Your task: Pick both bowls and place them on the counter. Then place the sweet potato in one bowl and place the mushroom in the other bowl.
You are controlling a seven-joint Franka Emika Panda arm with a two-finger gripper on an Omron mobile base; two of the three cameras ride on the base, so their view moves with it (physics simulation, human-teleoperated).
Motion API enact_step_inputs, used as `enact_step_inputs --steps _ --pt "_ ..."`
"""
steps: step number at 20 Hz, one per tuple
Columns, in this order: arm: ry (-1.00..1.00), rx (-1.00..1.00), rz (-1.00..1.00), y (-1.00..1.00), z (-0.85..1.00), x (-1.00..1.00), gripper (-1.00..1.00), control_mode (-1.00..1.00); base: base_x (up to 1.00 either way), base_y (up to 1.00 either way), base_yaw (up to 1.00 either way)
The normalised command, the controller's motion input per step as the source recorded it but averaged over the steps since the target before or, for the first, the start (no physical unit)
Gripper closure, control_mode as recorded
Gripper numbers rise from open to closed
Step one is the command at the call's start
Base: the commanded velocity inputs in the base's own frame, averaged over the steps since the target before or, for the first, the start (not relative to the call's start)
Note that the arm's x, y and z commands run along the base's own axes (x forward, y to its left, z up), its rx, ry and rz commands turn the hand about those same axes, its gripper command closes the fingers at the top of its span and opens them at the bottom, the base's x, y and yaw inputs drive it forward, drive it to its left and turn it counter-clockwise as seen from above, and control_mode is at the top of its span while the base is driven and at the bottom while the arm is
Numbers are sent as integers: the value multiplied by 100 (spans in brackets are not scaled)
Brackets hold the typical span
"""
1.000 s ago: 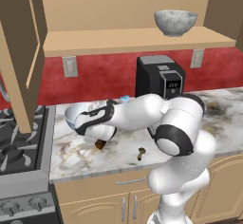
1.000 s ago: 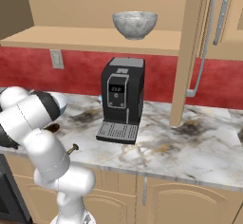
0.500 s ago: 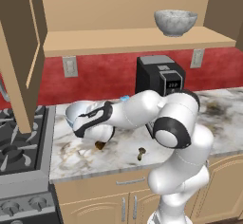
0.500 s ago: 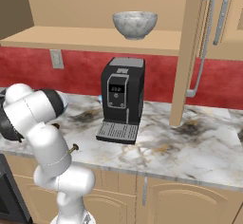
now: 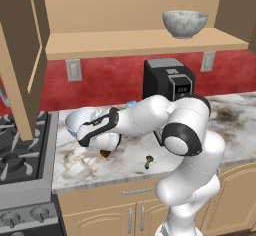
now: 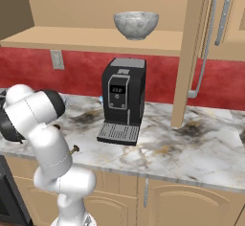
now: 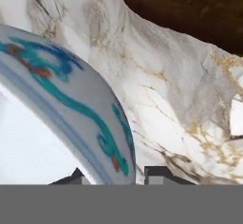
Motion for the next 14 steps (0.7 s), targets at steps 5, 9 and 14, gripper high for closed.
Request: enact_step_inputs --steps 5,9,14 --pt "-8 0 0 0 20 -2 -100 -100 0 0 0" --pt "-15 0 0 0 20 -17 -100 -100 0 0 0" --pt "-19 0 0 -2 24 -24 -100 -100 0 0 0"
